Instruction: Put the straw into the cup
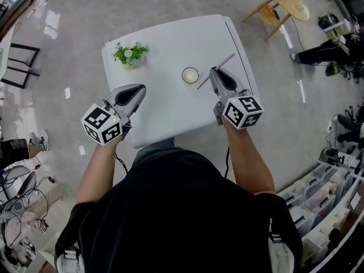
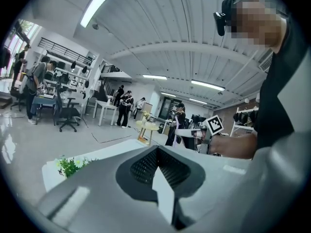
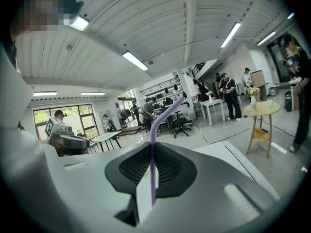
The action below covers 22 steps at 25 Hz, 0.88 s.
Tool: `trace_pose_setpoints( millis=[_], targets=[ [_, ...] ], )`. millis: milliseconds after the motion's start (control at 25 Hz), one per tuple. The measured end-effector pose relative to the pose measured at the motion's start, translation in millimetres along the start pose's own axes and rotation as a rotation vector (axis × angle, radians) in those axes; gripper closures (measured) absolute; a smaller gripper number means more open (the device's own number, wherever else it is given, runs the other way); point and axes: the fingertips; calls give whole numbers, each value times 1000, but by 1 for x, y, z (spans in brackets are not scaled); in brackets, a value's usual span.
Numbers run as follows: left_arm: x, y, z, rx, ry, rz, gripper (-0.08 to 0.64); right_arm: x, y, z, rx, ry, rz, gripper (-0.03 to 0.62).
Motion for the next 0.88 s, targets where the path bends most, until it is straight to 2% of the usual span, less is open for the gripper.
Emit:
trace_pose_setpoints(
  millis=[880],
  targets=[
    [-20, 40, 11, 50, 29, -5, 559, -64, -29, 18, -39, 67, 1, 545]
  ],
)
Point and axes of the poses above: the fingertips, and each gripper's own axes: x backward along the fingers, y to its left, z out of its underside, and after that the axes turned 15 degrees about y, right-handed
